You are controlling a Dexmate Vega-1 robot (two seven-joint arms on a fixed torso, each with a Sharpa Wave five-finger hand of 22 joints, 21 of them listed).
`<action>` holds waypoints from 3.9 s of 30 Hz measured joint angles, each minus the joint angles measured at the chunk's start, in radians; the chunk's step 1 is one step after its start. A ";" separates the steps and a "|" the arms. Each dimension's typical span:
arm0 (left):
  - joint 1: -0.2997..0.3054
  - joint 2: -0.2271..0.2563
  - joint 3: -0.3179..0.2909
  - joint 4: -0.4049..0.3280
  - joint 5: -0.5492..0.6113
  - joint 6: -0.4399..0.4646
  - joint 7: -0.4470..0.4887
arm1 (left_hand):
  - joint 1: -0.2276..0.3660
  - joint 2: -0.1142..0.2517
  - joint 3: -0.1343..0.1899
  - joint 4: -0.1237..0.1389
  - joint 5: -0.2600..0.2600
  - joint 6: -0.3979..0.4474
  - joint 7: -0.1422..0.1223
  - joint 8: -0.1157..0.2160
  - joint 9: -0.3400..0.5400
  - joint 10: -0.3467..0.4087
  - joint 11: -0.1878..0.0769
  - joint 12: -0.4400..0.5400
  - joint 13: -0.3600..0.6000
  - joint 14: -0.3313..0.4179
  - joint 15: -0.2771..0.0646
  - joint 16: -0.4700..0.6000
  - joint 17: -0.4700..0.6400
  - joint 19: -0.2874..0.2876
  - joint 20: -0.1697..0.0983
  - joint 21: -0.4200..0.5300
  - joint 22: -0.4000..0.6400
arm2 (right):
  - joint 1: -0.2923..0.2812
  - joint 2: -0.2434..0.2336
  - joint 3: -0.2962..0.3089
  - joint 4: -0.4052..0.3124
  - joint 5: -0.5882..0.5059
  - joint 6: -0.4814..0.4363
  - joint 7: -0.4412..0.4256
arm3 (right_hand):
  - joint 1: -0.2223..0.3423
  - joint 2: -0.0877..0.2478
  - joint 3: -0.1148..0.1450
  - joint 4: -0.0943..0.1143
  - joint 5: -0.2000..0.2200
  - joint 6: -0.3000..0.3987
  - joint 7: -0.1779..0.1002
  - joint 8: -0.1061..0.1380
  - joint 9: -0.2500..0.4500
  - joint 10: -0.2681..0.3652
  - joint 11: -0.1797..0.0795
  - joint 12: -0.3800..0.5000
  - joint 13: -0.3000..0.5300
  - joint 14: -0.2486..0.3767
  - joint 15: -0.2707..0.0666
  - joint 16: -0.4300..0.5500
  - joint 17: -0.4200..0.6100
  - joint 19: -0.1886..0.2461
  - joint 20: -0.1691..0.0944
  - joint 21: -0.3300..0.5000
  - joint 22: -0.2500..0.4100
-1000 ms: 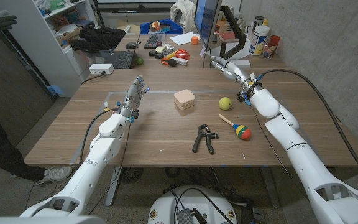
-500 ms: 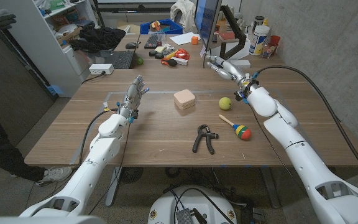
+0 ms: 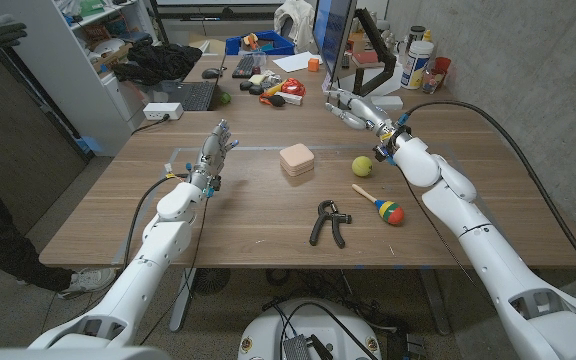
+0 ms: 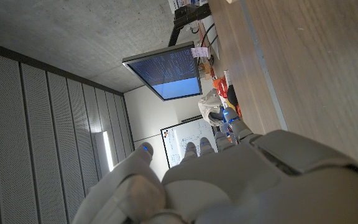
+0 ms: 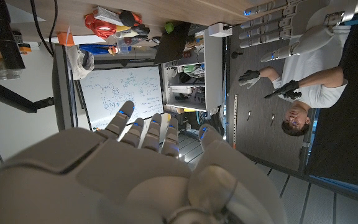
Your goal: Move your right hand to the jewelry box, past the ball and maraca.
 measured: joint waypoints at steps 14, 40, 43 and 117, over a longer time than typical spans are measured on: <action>-0.002 0.003 0.000 0.004 0.000 -0.001 -0.002 | 0.000 0.000 0.000 0.000 0.000 0.000 0.000 0.000 0.000 0.012 0.012 0.005 0.000 0.000 0.010 0.000 0.000 -0.005 0.005 -0.004 0.000 | 0.011 -0.021 -0.034 -0.030 -0.077 -0.016 -0.003 | 0.013 0.002 0.007 -0.001 0.000 0.011 0.000 0.000 0.000 0.011 -0.011 0.000 0.000 0.016 0.002 0.000 0.003 0.004 -0.003 -0.006 0.000; 0.006 0.004 -0.005 0.002 -0.005 -0.003 -0.002 | 0.000 0.000 0.000 0.000 0.000 0.006 -0.006 0.000 0.000 0.012 0.012 0.005 0.000 0.000 0.010 0.000 0.000 -0.005 0.005 -0.008 0.000 | 0.033 -0.047 -0.087 -0.052 -0.168 -0.027 0.026 | 0.030 0.009 0.019 -0.005 -0.007 0.024 0.006 0.000 0.000 0.015 -0.014 0.000 0.000 0.021 -0.003 0.000 0.003 0.009 0.002 -0.014 0.000; 0.007 0.005 -0.006 0.002 -0.005 -0.003 -0.002 | 0.000 0.000 0.000 0.000 0.000 0.006 -0.006 0.000 0.000 0.012 0.012 0.005 0.000 0.000 0.010 0.000 0.000 -0.005 0.005 -0.007 0.000 | 0.036 -0.047 -0.093 -0.052 -0.173 -0.026 0.031 | 0.042 0.008 0.019 -0.005 -0.007 0.024 0.006 0.000 0.000 0.014 -0.015 0.000 0.000 0.021 -0.003 0.000 0.003 0.009 0.002 -0.017 0.000; 0.036 0.006 -0.011 -0.032 0.001 0.012 0.018 | 0.005 0.005 0.010 -0.004 0.008 0.016 -0.016 0.004 0.000 0.021 0.003 0.005 0.000 0.000 0.010 0.000 0.000 -0.005 0.005 -0.022 0.000 | 0.107 -0.070 -0.198 -0.021 -0.290 -0.031 0.133 | 0.053 0.018 0.045 0.021 -0.007 0.000 0.076 -0.007 0.002 -0.020 -0.001 -0.015 0.000 -0.019 -0.003 0.000 0.007 -0.004 -0.004 -0.044 0.005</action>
